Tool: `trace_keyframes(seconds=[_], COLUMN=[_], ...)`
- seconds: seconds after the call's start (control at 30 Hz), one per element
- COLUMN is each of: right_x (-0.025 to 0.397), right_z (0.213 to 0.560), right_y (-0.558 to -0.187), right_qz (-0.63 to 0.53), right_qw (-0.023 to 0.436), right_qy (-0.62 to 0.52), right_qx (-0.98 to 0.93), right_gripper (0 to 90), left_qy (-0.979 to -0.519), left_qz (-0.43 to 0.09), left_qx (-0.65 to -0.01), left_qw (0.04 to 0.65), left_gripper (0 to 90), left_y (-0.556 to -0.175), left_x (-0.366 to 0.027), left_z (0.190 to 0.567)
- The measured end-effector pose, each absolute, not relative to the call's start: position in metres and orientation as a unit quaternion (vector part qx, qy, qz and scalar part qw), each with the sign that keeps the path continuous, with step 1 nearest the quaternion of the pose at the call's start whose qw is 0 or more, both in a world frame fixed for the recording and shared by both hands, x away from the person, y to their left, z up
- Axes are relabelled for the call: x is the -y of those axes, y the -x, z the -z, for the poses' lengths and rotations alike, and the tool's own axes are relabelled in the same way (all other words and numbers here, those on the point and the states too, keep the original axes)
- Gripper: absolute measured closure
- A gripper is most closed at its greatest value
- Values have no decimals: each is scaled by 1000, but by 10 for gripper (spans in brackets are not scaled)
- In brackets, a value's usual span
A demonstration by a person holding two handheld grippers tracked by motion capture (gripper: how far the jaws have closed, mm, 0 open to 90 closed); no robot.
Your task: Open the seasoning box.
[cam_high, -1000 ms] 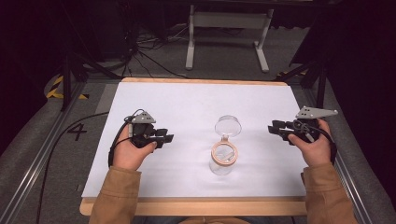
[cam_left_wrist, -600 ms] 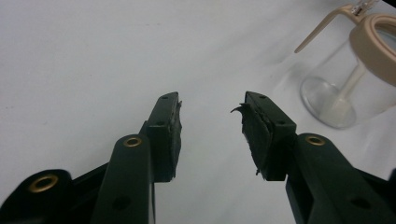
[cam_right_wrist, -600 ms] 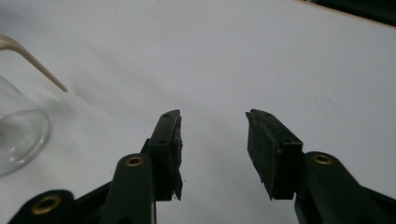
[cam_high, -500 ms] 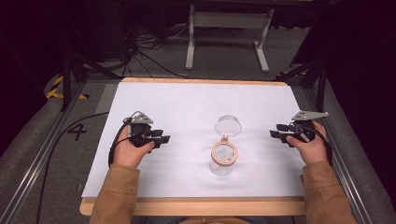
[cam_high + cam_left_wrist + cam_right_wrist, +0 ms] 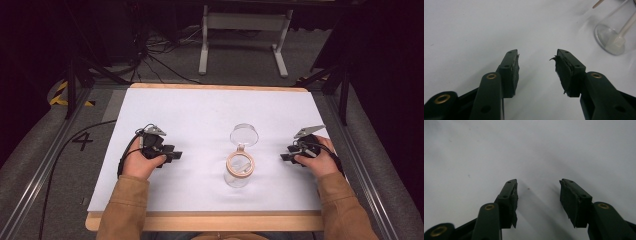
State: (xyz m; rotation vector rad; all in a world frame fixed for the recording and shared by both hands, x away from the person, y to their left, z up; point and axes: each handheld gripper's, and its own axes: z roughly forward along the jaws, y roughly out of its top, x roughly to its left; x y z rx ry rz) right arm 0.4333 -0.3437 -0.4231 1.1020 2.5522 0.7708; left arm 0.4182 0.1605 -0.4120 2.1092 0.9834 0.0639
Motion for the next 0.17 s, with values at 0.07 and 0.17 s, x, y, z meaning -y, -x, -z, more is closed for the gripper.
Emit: trace_keyframes(seconds=[0.07, 0.17], right_x=[341, 339], right_z=[422, 422], right_y=[-433, -432], right_qz=[-267, -273], right_qw=[129, 130], right_qy=[-376, -374], right_qx=[-878, -877], right_gripper=[486, 486], left_qy=[-832, -832], left_qz=[-22, -21], left_qx=[-387, -387], left_qw=[397, 397], left_gripper=[534, 530], left_y=[-418, -418], left_x=[-160, -160], left_z=[412, 411])
